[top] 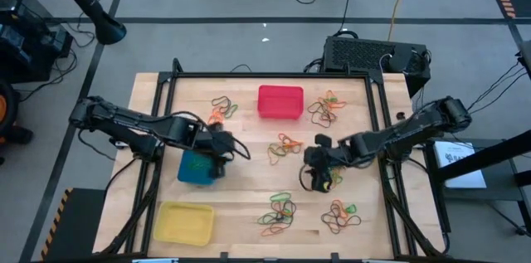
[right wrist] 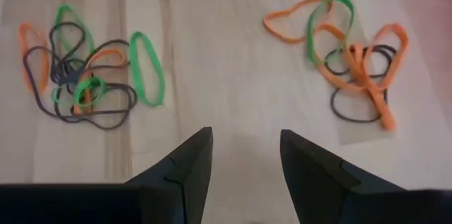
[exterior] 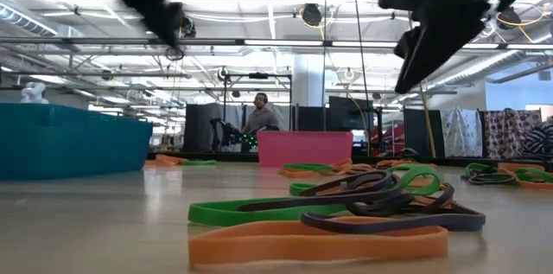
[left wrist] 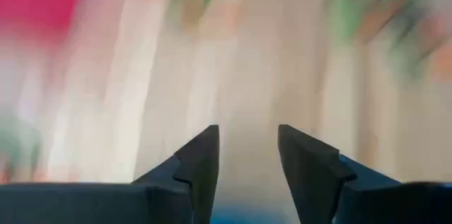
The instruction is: Sort rubber bands into baskets
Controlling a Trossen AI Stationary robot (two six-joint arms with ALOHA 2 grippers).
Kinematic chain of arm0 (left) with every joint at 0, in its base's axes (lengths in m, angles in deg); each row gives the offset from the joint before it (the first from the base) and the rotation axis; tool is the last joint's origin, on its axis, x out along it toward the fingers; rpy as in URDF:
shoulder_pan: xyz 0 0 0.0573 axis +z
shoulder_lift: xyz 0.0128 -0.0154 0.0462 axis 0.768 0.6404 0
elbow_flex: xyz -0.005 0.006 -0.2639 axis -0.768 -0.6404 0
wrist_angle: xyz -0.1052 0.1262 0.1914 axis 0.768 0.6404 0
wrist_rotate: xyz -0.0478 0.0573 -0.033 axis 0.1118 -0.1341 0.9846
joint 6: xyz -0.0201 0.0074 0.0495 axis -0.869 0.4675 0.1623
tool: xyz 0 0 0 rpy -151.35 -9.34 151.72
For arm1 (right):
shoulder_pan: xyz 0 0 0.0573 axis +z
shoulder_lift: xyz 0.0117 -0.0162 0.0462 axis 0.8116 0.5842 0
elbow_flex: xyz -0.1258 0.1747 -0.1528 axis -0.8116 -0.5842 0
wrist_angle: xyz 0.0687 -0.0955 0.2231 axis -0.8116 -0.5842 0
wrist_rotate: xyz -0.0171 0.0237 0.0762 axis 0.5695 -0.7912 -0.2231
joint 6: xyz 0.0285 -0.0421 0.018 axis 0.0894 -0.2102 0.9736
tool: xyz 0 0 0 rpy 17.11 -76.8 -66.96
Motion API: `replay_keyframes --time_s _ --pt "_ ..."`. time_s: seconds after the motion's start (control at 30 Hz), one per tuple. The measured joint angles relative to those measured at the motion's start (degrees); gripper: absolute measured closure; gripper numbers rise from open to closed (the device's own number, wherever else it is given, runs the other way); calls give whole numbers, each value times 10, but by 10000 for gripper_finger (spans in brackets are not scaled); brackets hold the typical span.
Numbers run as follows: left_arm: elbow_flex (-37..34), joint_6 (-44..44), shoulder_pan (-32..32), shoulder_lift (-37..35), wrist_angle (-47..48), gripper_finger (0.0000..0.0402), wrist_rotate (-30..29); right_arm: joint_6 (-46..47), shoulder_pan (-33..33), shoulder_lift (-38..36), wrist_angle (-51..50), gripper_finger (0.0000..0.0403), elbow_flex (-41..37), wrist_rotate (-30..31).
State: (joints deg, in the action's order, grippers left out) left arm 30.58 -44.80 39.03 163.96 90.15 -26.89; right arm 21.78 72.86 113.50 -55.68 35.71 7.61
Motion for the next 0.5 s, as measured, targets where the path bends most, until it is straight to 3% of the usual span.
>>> replay_keyframes --time_s 0.17,0.33,0.5 --pt "-33 123 -40 60 -266 249 -14 23 59 2 147 243 -71 76" --pt "-34 179 -51 176 -481 249 -11 45 76 11 260 243 -118 72" --pt "-22 143 -50 281 -536 249 15 43 80 11 255 243 -118 76"
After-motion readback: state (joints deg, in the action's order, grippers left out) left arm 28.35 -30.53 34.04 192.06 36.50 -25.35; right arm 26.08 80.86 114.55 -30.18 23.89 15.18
